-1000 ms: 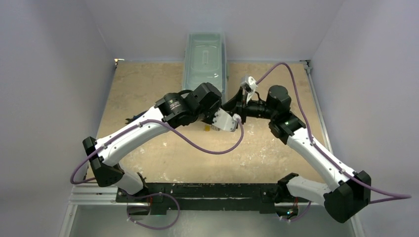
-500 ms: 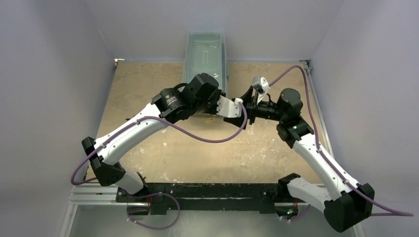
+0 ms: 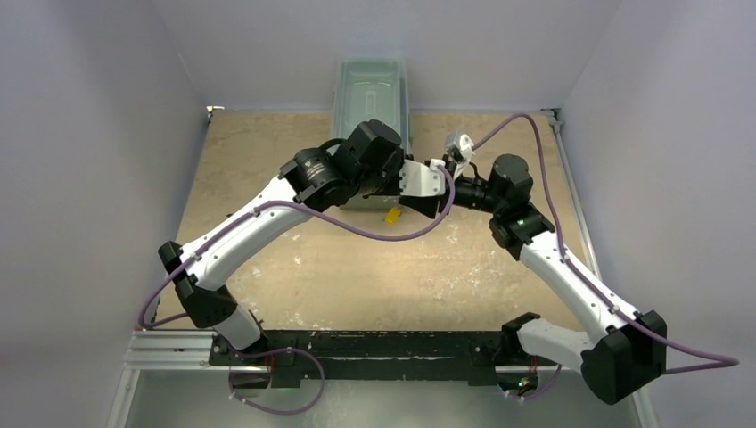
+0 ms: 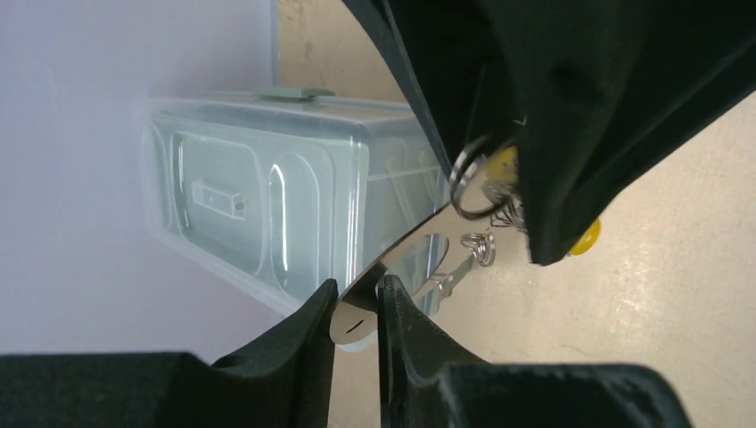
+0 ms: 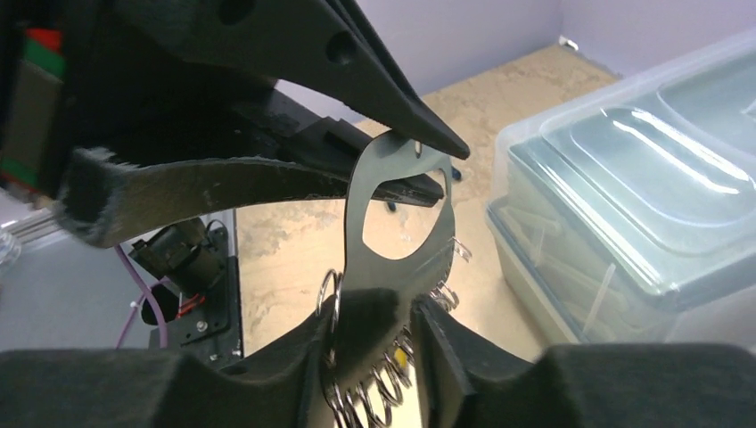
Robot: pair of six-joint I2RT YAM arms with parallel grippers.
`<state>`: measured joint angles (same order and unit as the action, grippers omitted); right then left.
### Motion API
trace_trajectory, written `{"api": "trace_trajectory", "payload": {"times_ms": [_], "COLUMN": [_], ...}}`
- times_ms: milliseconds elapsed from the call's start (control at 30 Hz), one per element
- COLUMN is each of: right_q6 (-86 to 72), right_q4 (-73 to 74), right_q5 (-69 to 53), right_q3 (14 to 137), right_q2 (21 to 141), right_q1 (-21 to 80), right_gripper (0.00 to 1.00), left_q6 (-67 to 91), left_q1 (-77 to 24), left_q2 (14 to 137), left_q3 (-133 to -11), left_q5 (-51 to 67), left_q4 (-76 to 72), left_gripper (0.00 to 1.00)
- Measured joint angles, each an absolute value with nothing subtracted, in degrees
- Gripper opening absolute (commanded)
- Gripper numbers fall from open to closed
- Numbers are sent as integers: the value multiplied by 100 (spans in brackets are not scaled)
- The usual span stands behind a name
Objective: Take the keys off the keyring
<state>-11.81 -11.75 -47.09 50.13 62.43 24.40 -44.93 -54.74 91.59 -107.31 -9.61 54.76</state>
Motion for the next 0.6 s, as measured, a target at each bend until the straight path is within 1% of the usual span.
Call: {"api": "trace_trajectory", "payload": {"times_ms": [67, 167, 200, 267, 333, 400, 467, 500, 600], "right_q6": [-1092, -915, -840, -755, -760, -843, -913, -947, -1092], "right_q4": [-1028, -884, -875, -854, -858, -869, -869, -882, -996], "right_q5": [-4604, -4399, -4405, -4351, -4327, -4281, -4254, -4257, -4276], "right_q3": [5116, 5238, 5247, 5256, 5256, 5256, 5256, 5256, 5256], "right_q2": [6305, 6348, 6344, 6320, 6322, 6320, 6320, 6320, 6305], "right_q1": [2473, 2471, 2467, 2486, 2497, 2488, 2438, 2414, 2357], "right_gripper": [24, 0, 0, 0, 0, 0, 0, 0, 0], "left_q6": [-4359, -4180, -4106, -3966, -3846, -3697, -3433, -3282, -2740], "left_q1": [-5465, -5465, -5459, -5428, -5400, -5306, -5100, -4921, -4167], "left_q2": [9242, 9341, 9369, 9419, 9450, 9537, 9662, 9699, 9668], "left_q3": [-10868, -11098, -11161, -11251, -11327, -11535, -11926, -12123, -12449], "left_q5": [-904, -821, -803, -786, -755, -543, 3, 309, 1243], "left_q4": [5564, 5752, 5791, 5859, 5933, 6055, 6241, 6285, 6261], "left_gripper": [0, 0, 0, 21, 48, 64, 87, 90, 95]}}
